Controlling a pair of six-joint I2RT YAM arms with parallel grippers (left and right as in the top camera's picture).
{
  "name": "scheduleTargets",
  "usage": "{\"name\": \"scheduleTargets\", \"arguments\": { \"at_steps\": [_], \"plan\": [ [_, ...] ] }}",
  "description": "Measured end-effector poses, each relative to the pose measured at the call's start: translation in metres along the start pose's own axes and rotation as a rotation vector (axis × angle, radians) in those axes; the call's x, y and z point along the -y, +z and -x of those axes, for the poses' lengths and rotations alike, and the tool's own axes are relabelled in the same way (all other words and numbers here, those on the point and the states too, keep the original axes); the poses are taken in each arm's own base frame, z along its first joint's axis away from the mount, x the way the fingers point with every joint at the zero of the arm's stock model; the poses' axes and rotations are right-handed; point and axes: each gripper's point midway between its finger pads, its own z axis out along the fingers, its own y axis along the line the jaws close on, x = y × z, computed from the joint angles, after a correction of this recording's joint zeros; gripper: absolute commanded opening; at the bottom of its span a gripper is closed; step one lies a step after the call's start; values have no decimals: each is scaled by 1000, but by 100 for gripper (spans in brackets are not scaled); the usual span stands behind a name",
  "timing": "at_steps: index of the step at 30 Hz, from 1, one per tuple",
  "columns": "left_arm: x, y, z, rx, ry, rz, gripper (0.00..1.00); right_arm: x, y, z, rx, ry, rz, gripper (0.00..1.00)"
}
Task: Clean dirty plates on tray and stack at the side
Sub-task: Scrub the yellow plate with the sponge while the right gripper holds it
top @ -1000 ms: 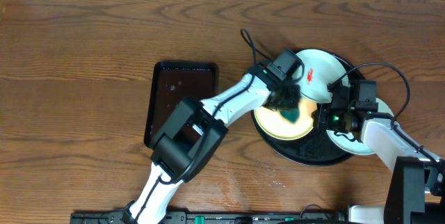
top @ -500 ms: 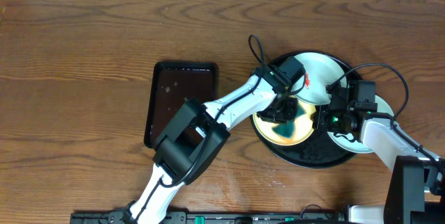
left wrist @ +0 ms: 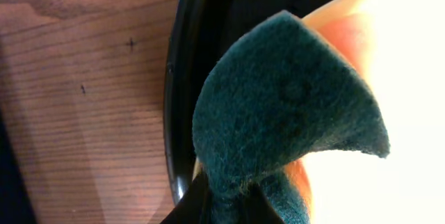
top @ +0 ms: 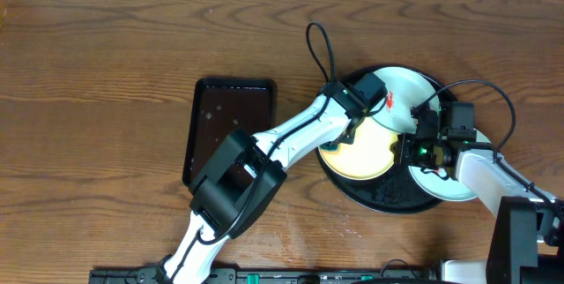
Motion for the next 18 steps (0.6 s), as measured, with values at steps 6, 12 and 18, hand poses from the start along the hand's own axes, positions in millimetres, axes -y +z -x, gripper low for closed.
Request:
{"name": "scheduleTargets", "arguments": {
  "at_steps": [6,12,18],
  "plan": [
    [44,-3,14,-35,-53,-313,7,0,0,0,1,2,-1,1],
    [102,-20,-3,-111,9,-580,8,1,0,1,6,0,-8,1],
    [126,-30,-34,-200,79,-660,7,2,0,1,4,1,-13,1]
  ]
}}
